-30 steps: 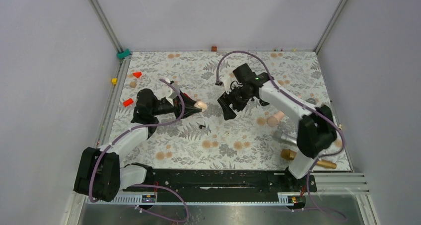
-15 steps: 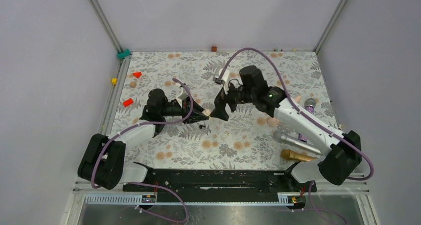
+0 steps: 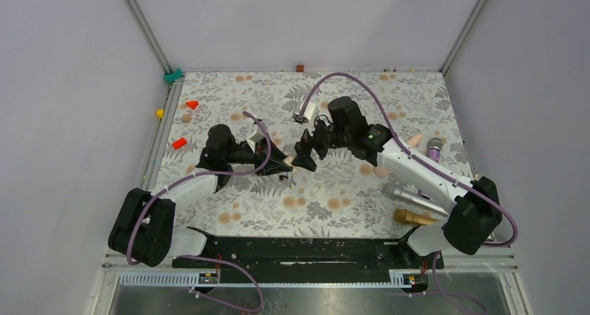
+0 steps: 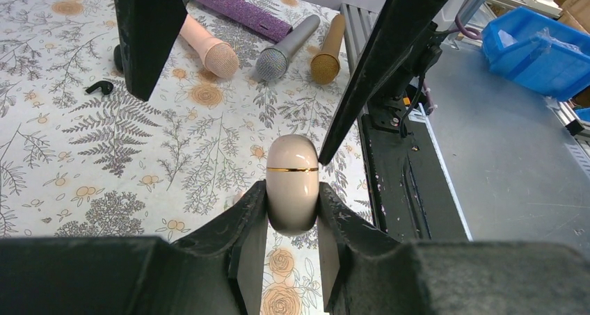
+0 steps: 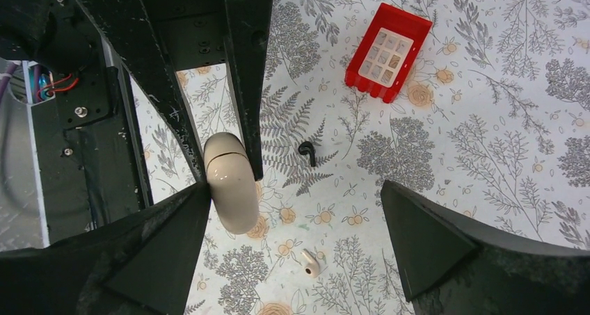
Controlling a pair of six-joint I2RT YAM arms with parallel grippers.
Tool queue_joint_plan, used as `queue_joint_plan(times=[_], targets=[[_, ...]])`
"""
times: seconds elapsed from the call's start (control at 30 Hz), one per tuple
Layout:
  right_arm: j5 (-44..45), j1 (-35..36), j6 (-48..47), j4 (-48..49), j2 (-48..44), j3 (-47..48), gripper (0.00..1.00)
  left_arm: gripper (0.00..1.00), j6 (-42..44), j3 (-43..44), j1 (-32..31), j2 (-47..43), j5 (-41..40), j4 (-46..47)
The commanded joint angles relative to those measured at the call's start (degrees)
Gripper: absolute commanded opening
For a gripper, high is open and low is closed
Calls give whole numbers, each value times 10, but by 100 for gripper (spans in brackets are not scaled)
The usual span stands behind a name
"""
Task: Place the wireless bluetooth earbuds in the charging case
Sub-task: Open the charging case.
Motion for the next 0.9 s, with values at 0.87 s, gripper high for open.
queue_joint_plan(times=[0.87], targets=[[-89, -129, 187, -244, 155, 99, 87, 0, -203, -18, 92, -27, 23, 310]])
